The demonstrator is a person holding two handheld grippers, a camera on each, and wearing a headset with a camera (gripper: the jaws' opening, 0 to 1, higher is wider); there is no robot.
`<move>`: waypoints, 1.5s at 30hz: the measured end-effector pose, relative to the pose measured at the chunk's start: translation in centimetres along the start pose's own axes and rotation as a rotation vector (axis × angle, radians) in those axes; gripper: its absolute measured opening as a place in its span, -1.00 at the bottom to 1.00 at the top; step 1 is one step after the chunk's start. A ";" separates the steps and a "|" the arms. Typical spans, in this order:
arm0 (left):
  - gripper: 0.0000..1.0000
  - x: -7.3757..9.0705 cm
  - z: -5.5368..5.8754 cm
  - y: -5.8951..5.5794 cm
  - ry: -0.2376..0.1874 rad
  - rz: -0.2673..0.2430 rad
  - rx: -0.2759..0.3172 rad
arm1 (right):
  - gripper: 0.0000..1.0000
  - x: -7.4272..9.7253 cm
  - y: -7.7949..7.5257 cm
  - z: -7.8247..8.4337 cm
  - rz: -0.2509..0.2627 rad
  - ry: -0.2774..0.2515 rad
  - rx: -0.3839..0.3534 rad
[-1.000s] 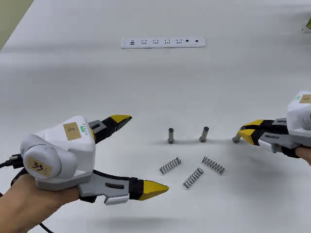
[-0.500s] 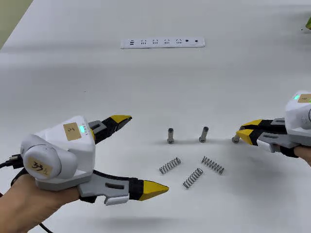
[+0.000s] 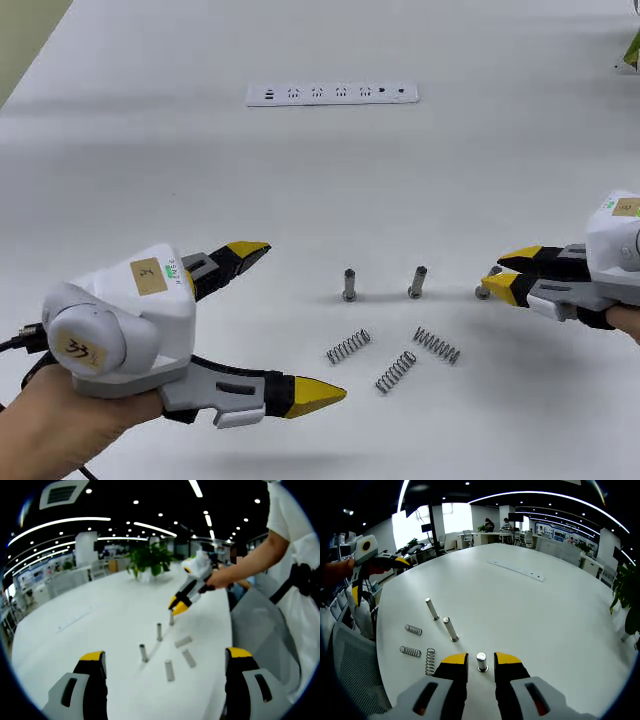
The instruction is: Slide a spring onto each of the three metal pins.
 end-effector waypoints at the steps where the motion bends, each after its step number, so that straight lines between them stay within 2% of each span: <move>1: 1.00 0.0 0.0 0.0 0.000 0.000 0.000 | -0.56 0.1 0.0 0.0 -0.002 -0.001 0.001; 15: 0.96 0.3 -0.3 0.3 0.004 -0.017 -0.009 | -0.26 1.6 0.2 -0.6 -0.018 -0.035 0.020; 27: 0.86 0.7 0.1 0.9 0.035 -0.042 -0.013 | 0.08 3.8 0.8 -1.0 -0.036 -0.092 0.035; 35: 0.61 0.6 0.8 0.9 0.105 -0.031 -0.015 | 0.26 5.2 1.1 -0.4 -0.051 -0.112 0.036; 38: 0.48 0.5 1.5 0.7 0.163 -0.017 -0.012 | 0.31 5.6 1.3 -0.2 -0.058 -0.122 0.032; 41: 0.35 0.1 1.7 0.5 0.187 -0.005 -0.018 | 0.35 6.0 1.5 0.1 -0.061 -0.125 0.031; 43: 0.24 -0.1 2.2 0.4 0.223 0.007 0.002 | 0.37 6.1 1.6 0.3 -0.062 -0.124 0.031; 45: 0.17 -0.4 2.2 0.3 0.225 0.012 0.006 | 0.38 6.3 1.7 0.4 -0.063 -0.125 0.030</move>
Point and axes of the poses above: the centre of the closed fingertips' face, and the gripper's own axes: x roughly backward along the fingers, y roughly to its left, z roughly out of its underside, the point moved 3 cm from there along x, roughly backward along the fingers, and after that the axes turned 8 degrees about -x, right-handed, at the moved point
